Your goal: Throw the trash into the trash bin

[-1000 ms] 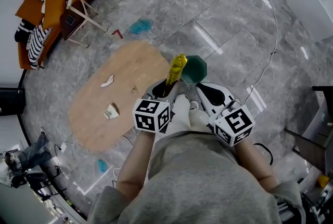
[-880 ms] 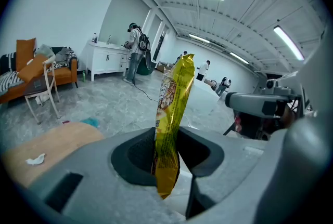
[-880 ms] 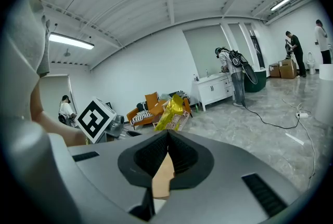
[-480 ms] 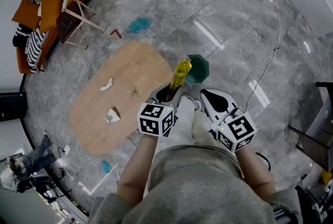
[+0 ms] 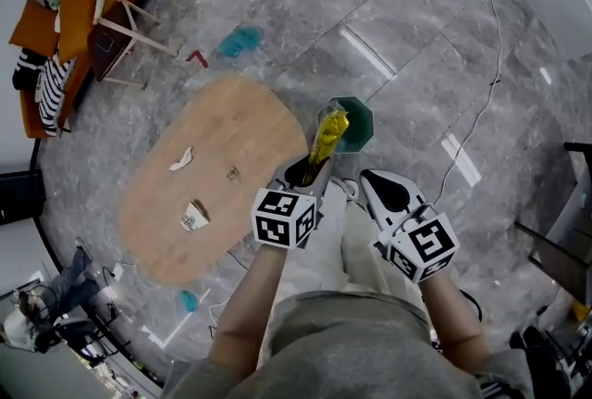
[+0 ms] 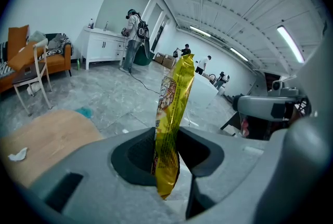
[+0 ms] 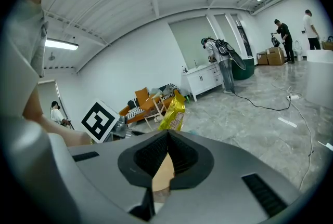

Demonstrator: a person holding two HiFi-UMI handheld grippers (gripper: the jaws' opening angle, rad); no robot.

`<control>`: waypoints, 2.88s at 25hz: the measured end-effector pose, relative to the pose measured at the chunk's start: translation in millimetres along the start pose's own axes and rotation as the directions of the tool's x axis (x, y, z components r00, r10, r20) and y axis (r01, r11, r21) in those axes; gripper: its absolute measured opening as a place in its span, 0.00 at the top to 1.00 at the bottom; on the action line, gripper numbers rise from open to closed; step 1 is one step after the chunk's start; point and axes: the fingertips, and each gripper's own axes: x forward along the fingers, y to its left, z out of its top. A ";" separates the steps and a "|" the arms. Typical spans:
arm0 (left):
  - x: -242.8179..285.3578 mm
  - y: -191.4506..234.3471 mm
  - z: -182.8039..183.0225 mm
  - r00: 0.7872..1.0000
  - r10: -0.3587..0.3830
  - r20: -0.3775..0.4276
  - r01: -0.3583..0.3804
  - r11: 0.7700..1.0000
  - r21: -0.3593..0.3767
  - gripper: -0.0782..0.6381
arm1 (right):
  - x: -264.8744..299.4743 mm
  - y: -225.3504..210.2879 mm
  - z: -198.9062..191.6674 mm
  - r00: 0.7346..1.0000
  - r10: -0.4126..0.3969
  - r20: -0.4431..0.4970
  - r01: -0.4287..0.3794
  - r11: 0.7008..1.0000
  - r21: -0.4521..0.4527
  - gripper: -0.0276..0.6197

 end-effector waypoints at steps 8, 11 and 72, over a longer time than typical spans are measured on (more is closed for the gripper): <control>39.7 21.8 -18.4 1.000 -0.011 -0.027 0.010 1.000 -0.016 0.72 | 15.4 -23.2 -32.3 0.999 -0.031 -0.042 0.032 0.999 0.011 0.95; 54.9 27.4 -25.4 0.999 -0.018 -0.038 0.018 1.000 -0.007 0.72 | 19.8 -31.3 -44.1 0.998 -0.044 -0.049 0.045 0.999 0.017 0.95; 219.6 87.0 -140.4 0.965 0.034 -0.261 -0.071 0.989 -0.133 0.62 | 58.8 -118.1 -110.8 0.991 -0.112 -0.079 0.124 0.979 0.164 0.95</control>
